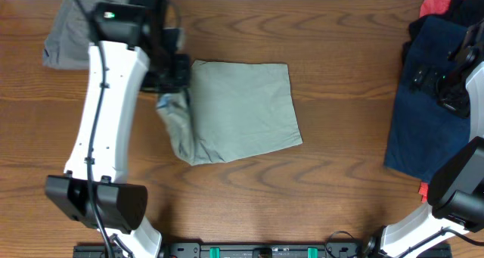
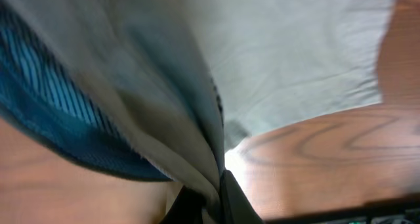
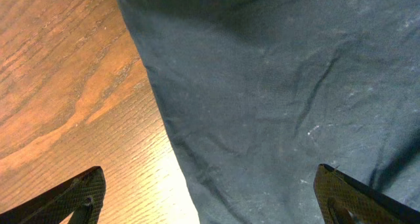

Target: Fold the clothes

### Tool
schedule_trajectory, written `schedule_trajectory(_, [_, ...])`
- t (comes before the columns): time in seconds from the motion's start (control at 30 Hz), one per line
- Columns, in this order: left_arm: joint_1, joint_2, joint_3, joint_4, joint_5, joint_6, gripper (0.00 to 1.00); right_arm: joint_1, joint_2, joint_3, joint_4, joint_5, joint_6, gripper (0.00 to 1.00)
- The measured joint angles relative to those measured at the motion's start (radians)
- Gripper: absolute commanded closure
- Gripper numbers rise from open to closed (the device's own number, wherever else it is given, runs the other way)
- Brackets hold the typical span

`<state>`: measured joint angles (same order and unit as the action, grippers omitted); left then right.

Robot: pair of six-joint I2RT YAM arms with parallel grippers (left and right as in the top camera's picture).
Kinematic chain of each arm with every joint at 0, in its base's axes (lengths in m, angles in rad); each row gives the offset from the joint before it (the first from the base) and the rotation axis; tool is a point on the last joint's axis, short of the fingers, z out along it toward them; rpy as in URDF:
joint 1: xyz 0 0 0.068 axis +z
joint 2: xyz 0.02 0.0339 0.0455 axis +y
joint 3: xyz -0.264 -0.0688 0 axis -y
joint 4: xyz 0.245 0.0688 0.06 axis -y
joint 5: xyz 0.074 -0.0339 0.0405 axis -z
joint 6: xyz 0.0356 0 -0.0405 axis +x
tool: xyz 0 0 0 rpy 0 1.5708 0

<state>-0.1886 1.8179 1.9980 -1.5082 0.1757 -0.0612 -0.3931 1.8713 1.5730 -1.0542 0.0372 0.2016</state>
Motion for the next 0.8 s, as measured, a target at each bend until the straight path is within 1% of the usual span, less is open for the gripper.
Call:
schedule_trajectory(0.17, [-0.124,0.0,0.0,0.081,-0.003,-0.034,0.94,0.0,0.0,0.0,0.0,0.0,0.0,0.01])
schedule_trajectory(0.37, [-0.227,0.001,-0.014,0.144,-0.003,-0.068,0.94,0.0,0.0,0.0,0.0,0.0,0.0,0.01])
schedule_trajectory(0.53, [-0.252,0.002,-0.016,0.14,-0.041,-0.094,0.94,0.0,0.0,0.0,0.0,0.0,0.0,0.01])
schedule_trajectory(0.67, [-0.251,-0.001,-0.004,0.091,-0.099,-0.115,0.94,0.0,0.0,0.0,0.0,0.0,0.0,0.01])
schedule_trajectory(0.8, [-0.253,-0.032,0.029,0.047,-0.124,-0.115,0.94,0.0,0.0,0.0,0.0,0.0,0.0,0.01])
